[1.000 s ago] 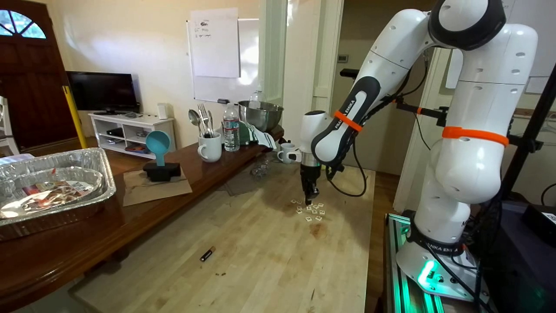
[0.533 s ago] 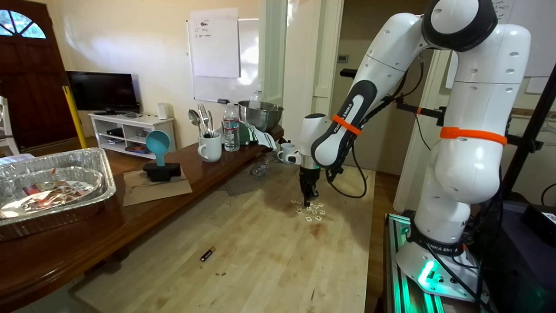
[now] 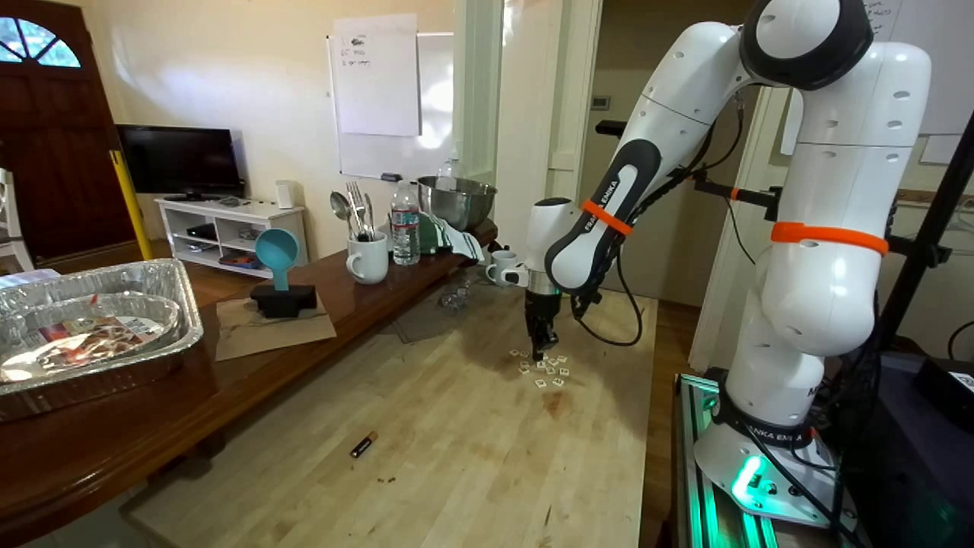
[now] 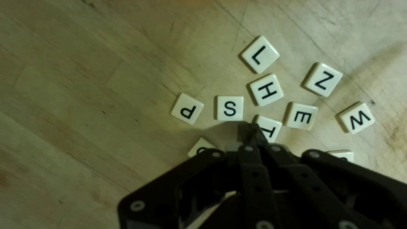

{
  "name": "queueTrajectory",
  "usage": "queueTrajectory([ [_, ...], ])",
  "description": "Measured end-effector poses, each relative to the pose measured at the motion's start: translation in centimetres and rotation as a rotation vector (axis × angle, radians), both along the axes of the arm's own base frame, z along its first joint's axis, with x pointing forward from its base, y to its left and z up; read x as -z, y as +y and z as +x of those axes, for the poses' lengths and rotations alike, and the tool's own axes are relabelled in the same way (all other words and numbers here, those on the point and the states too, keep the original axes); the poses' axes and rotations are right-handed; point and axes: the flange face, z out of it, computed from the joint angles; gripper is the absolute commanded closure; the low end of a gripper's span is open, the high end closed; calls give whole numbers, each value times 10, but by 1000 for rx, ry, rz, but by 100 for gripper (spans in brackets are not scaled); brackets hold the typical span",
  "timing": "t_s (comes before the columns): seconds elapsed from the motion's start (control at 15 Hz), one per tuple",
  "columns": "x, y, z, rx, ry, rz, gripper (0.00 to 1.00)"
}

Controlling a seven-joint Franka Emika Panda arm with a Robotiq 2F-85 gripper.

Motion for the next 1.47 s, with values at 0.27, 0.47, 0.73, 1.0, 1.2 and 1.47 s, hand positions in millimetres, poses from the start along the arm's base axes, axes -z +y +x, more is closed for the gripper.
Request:
queueTrajectory([
  [0.27, 1, 1, -1, 1, 3, 1, 100],
  [0.47, 2, 2, -3, 3, 7, 2, 100],
  [0.73, 3, 4, -4, 14, 8, 11, 100],
  [1.0, 3, 6, -3, 64, 6, 13, 100],
  [1.2, 3, 6, -3, 141, 3, 12, 100],
  [1.47, 3, 3, 0, 291, -41, 13, 100],
])
